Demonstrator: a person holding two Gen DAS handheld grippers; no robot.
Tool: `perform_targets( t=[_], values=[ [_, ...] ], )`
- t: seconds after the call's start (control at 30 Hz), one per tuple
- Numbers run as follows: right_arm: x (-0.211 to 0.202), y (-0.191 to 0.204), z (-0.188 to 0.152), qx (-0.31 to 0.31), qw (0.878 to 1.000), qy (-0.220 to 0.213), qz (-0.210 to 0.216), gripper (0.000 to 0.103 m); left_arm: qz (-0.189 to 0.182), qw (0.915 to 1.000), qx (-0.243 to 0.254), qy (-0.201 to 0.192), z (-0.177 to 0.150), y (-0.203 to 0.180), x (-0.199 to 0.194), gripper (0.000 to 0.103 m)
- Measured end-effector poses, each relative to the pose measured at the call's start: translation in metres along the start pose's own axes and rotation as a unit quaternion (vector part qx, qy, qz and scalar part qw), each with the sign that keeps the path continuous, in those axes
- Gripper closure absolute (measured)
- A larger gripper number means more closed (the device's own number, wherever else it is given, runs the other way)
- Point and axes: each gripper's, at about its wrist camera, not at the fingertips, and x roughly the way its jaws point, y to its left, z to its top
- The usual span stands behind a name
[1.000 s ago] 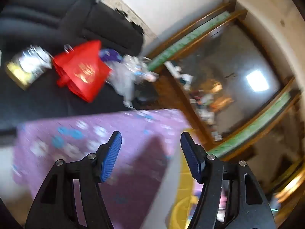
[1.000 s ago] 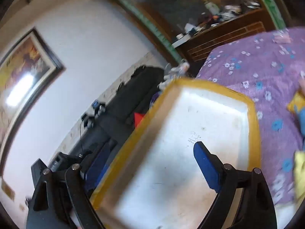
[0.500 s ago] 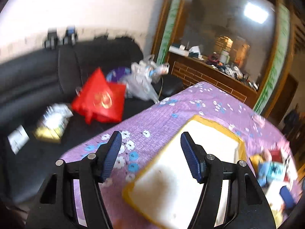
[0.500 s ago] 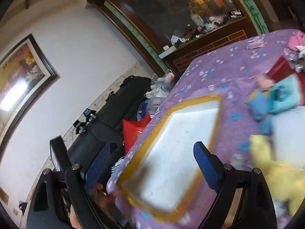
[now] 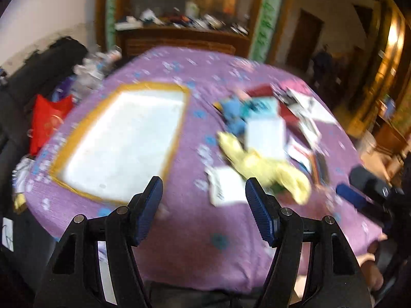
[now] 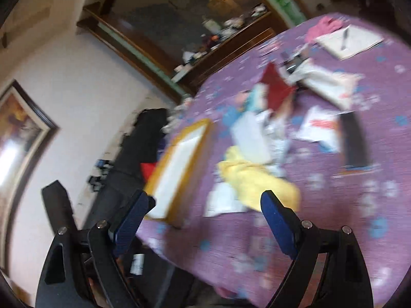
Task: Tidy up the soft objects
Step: 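Move both grippers over the table toward the pile of items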
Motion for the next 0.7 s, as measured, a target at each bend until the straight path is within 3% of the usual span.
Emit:
perform_targets(
  t=[0.17,0.23,0.43,0.7],
  values=[
    [-0.026,-0.015,-0.005,-0.054,0.993,-0.05,-0.098,0.013,-0.064,0.9955,-0.045,0.053,-0.006,-0.002,0.005,0.036],
    [-0.033,-0.019,-0.005,-0.061,0.988,-0.048,-0.132,0.013,-0.071,0.9937,-0.05,0.071,-0.005,-0.006,0.01,0.036],
    [-0.062,-0.022,0.013,-0.031,0.989,0.008,-0.145,0.013,-0.068,0.9913,-0.065,0.091,-0.008,-0.004,0.028,0.036],
    [-0.057,-0.048,0.02,-0.002,0.987,0.049,-0.151,0.015,-0.13,0.9756,-0.101,0.145,0.012,-0.011,0.064,0.036]
  ],
)
